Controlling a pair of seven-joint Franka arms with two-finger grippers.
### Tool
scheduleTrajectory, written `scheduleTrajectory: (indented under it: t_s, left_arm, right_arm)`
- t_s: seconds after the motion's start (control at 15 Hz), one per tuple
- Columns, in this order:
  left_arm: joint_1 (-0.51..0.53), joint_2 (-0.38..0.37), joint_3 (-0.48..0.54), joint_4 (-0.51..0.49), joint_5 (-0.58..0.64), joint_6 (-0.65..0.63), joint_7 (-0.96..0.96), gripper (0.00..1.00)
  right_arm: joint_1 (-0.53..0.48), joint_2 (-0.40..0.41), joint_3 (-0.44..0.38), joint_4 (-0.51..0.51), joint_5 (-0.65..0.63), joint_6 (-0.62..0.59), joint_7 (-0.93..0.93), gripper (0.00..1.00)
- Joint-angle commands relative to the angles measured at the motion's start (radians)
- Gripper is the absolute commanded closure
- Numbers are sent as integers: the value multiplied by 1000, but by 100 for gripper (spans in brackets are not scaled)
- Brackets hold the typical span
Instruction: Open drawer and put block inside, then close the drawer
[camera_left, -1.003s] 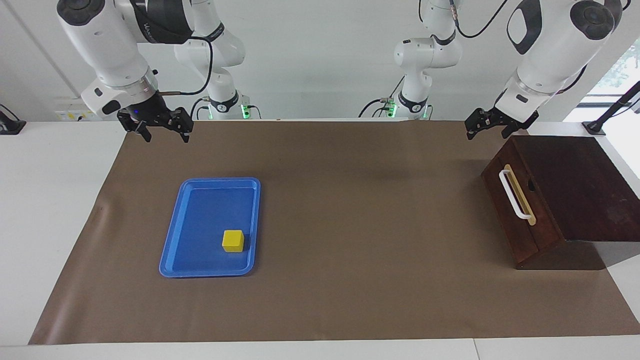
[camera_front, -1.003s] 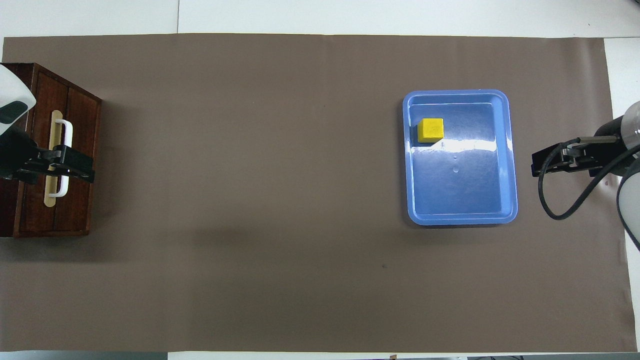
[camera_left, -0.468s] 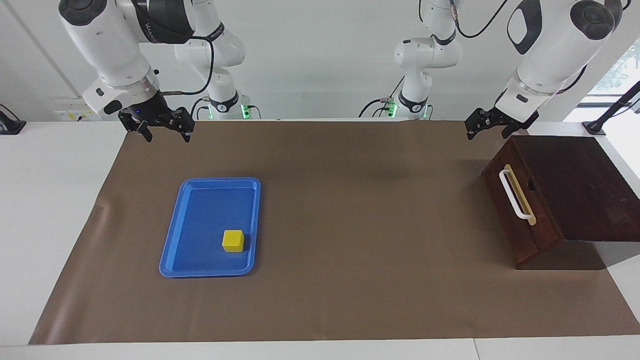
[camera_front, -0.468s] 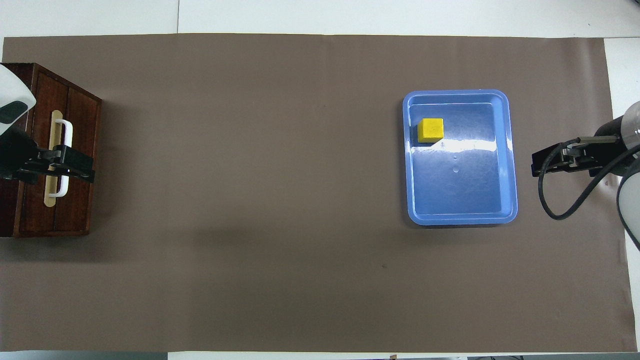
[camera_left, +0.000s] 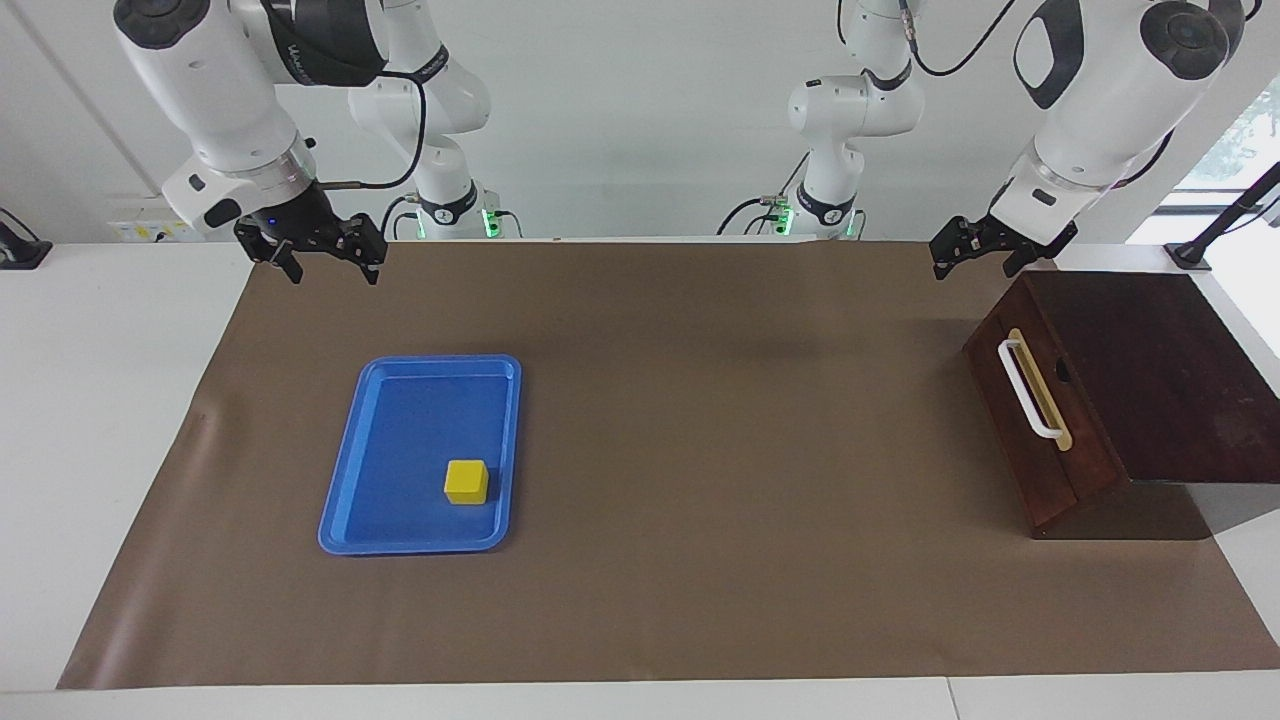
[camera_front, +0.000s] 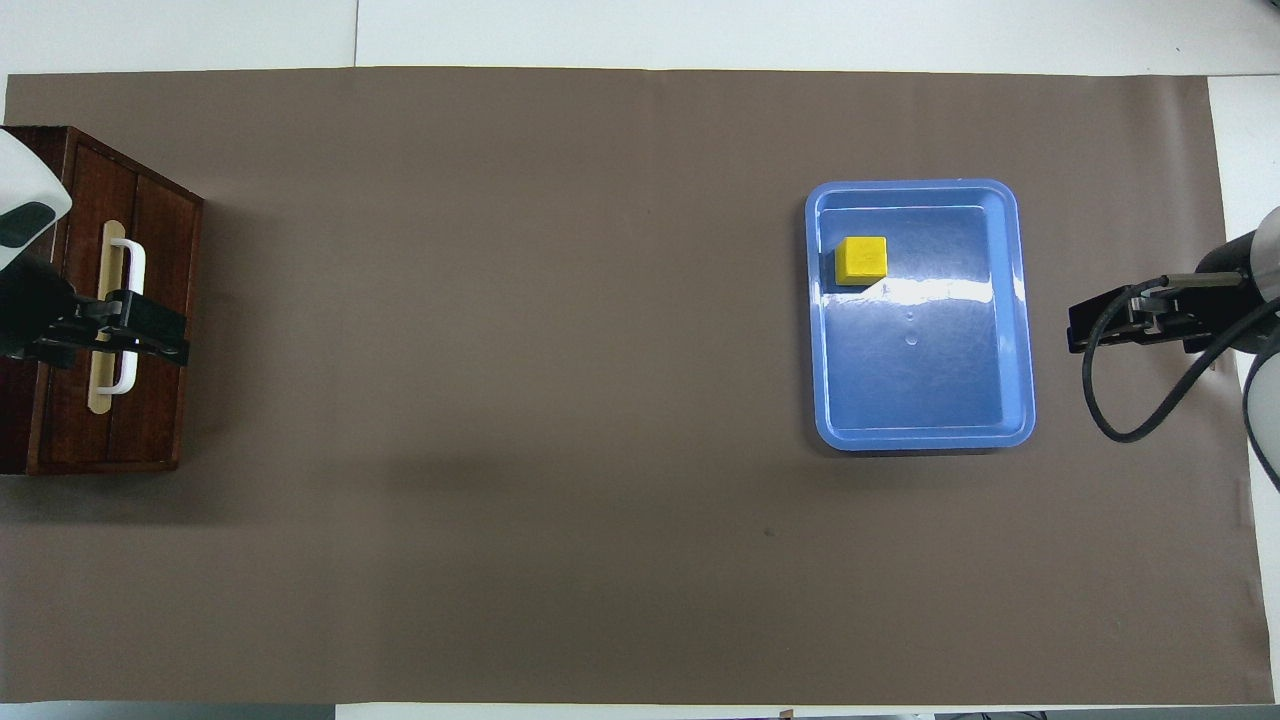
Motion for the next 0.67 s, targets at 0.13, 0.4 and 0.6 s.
scheduleTrajectory:
  t_s: [0.13,0.4,0.6]
  left_arm:
    - [-1,-14,4,-15,-6,16,5,0]
    - [-1,-14,4,-15,-6,16,5,0]
    - [-1,-14,4,-15,-6,16,5,0]
  right_arm:
    - [-18,20,2,-3,40,70,170,10]
    - [-39,153,1,102,115,67,520,15]
    - [-35,248,2,171,203,79,865,16]
